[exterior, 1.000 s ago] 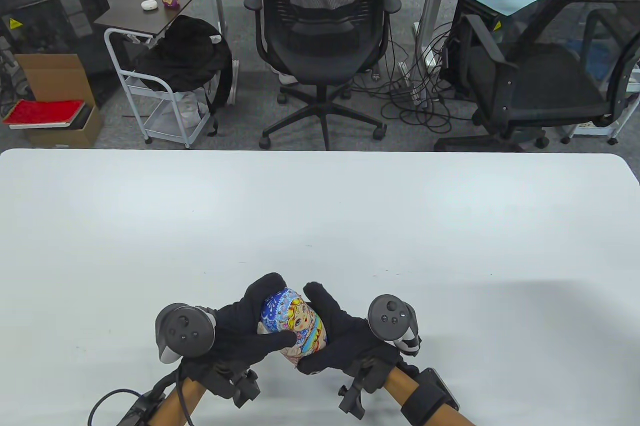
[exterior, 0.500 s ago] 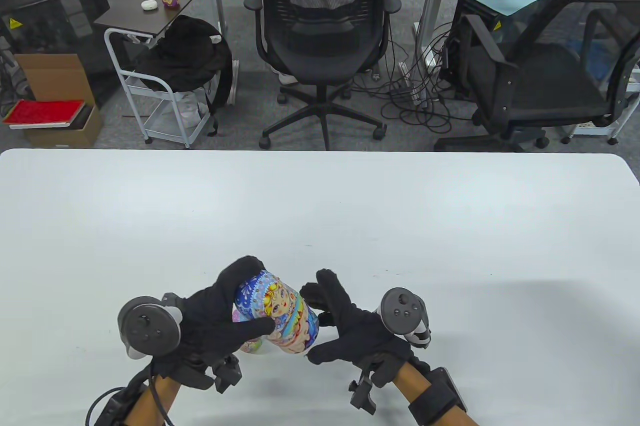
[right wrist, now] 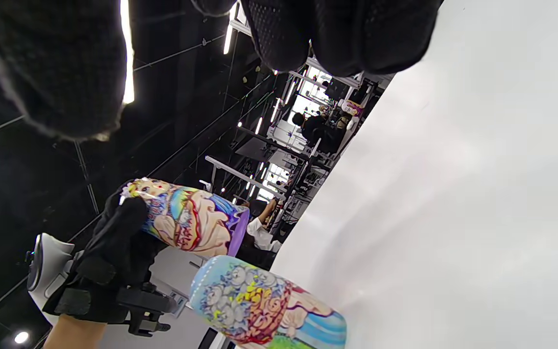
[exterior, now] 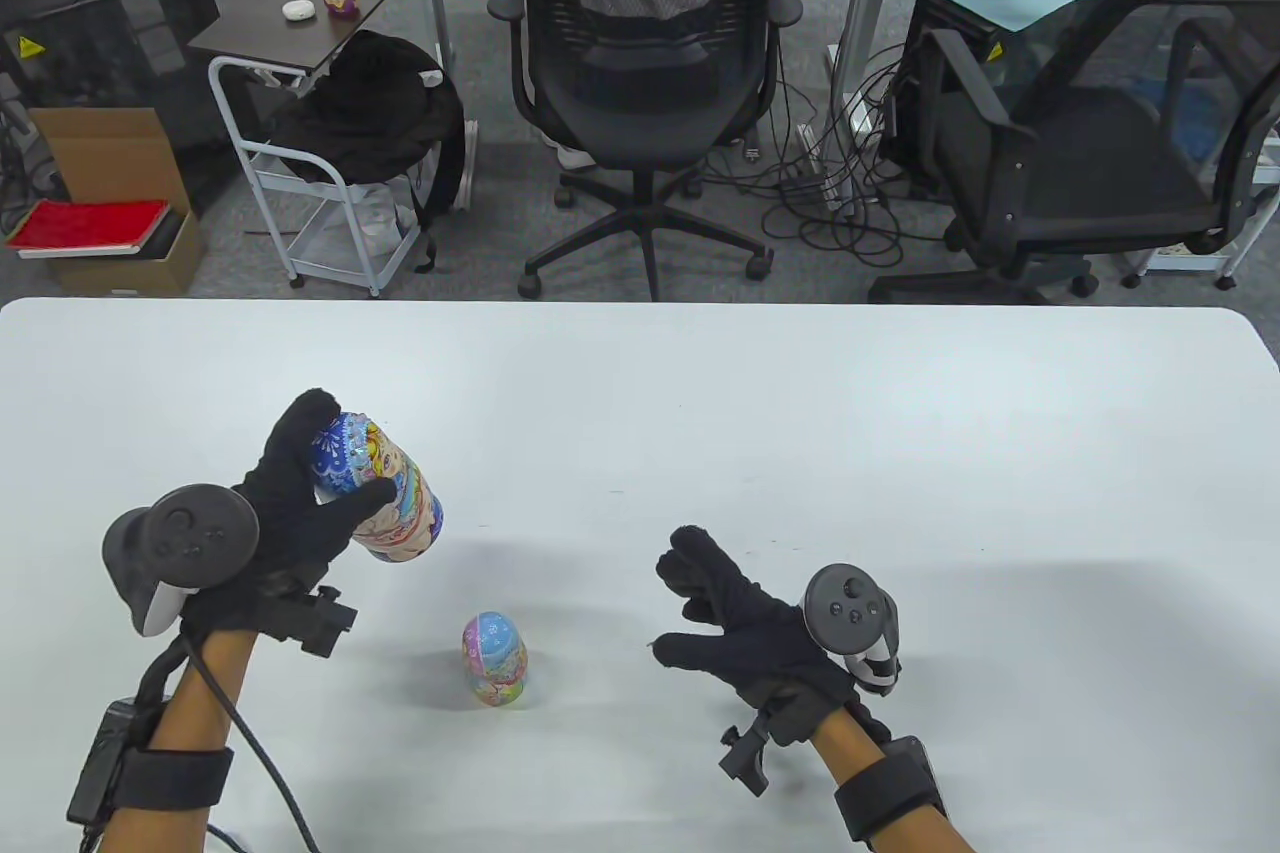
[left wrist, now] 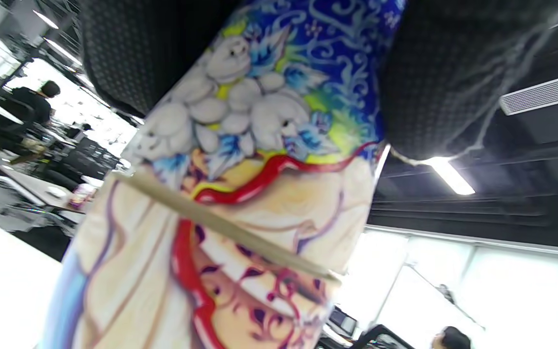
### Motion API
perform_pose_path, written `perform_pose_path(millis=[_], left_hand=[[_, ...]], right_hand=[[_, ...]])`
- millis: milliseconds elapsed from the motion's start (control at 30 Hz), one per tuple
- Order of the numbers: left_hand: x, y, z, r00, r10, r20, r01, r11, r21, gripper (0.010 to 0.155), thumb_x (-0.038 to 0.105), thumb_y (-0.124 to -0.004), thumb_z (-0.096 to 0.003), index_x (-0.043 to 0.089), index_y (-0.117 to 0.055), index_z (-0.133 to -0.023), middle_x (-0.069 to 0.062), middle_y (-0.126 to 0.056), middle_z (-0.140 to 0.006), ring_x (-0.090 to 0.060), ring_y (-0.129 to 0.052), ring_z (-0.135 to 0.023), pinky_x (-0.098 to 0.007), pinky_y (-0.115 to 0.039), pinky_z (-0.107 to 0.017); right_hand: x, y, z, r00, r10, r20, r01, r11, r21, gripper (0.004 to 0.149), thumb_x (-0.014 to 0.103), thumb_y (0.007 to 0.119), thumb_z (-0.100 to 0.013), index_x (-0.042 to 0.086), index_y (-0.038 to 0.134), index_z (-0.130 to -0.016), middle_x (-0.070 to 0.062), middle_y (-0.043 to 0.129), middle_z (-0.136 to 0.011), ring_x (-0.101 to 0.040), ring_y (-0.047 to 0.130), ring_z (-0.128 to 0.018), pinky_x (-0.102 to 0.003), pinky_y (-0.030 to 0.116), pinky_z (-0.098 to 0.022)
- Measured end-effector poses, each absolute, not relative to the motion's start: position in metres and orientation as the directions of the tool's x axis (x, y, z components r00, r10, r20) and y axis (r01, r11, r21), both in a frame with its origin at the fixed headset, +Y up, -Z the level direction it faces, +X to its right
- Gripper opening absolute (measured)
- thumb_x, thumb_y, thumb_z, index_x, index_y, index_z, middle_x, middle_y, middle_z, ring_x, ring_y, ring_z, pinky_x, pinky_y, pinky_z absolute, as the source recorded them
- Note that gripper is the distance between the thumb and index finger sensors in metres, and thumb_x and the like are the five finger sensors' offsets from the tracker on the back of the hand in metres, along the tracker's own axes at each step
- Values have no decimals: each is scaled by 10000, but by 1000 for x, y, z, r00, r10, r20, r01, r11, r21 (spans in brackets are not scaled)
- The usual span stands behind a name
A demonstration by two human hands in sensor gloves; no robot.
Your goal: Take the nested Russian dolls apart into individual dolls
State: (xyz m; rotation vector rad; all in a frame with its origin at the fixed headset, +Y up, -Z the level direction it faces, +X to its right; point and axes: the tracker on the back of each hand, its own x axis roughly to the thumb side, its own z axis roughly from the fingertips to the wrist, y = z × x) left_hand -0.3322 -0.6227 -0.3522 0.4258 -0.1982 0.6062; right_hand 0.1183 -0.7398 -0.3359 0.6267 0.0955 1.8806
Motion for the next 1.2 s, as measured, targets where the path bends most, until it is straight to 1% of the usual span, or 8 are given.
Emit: perform_pose_path(millis=[167, 400, 833, 900, 967, 1000, 1067, 1200], left_hand=[[-347, -658, -374, 877, 433, 207, -479, 821, 311, 913, 561, -874, -503, 204, -324, -1139, -279, -587, -1089, -484, -841, -870, -506, -812, -612], [-355, -691, -396, 883, 445, 147, -469, 837, 283, 916, 564, -871, -500, 202, -319, -1135, -275, -585, -1086, -480, -843, -868, -503, -813, -610], [-344, -701, -405, 915, 381, 135, -404, 876, 263, 930, 579, -839, -506, 213, -260, -1135, -263, -538, -1101, -472, -797, -908, -501, -787, -637], [-342, -700, -399, 907, 394, 146, -419, 875, 242, 973, 574, -834, -507, 165, -213, -1135, -301, -400, -1129, -544, -651, -966, -566, -694, -682], [-340, -692, -387, 896, 398, 199, -443, 838, 320, 996, 602, -803, -516, 154, -158, -1129, -332, -265, -1127, -575, -571, -981, -580, -647, -701], [-337, -685, -378, 878, 406, 254, -477, 793, 380, 981, 593, -803, -520, 146, -174, -1126, -335, -262, -1121, -582, -553, -976, -583, -637, -697], [-328, -673, -358, 863, 395, 316, -499, 770, 399, 960, 594, -800, -524, 151, -199, -1128, -324, -275, -1125, -583, -541, -978, -581, -628, -701], [-295, -665, -325, 801, 390, 454, -547, 785, 292, 931, 610, -800, -518, 148, -281, -1138, -255, -461, -1134, -524, -679, -958, -542, -710, -678]], right_hand=[[118, -741, -335, -277, 884, 376, -837, -414, 357, 970, 556, 902, -391, 219, 380, -1135, -243, 588, -1123, -524, 652, -972, -581, 661, -681], [118, -742, -335, -287, 882, 374, -831, -424, 361, 966, 559, 896, -396, 221, 377, -1136, -246, 579, -1127, -526, 642, -977, -587, 653, -684], [125, -743, -338, -282, 894, 349, -856, -399, 329, 947, 566, 894, -397, 221, 410, -1134, -238, 539, -1147, -530, 603, -995, -595, 626, -698], [125, -743, -338, -281, 893, 352, -855, -399, 330, 948, 566, 893, -397, 221, 409, -1135, -238, 541, -1146, -529, 604, -995, -594, 625, -699], [125, -743, -338, -281, 892, 354, -855, -401, 330, 948, 565, 894, -397, 219, 410, -1134, -243, 541, -1144, -530, 602, -995, -596, 624, -698], [125, -743, -338, -284, 890, 357, -854, -404, 328, 943, 566, 894, -395, 218, 416, -1131, -243, 542, -1143, -529, 604, -994, -595, 625, -698], [125, -744, -338, -288, 888, 358, -852, -409, 328, 943, 567, 892, -396, 218, 416, -1132, -243, 546, -1142, -528, 604, -995, -594, 626, -698], [122, -745, -338, -291, 887, 359, -845, -414, 338, 944, 564, 894, -397, 215, 417, -1133, -247, 548, -1139, -530, 603, -993, -594, 625, -698]])
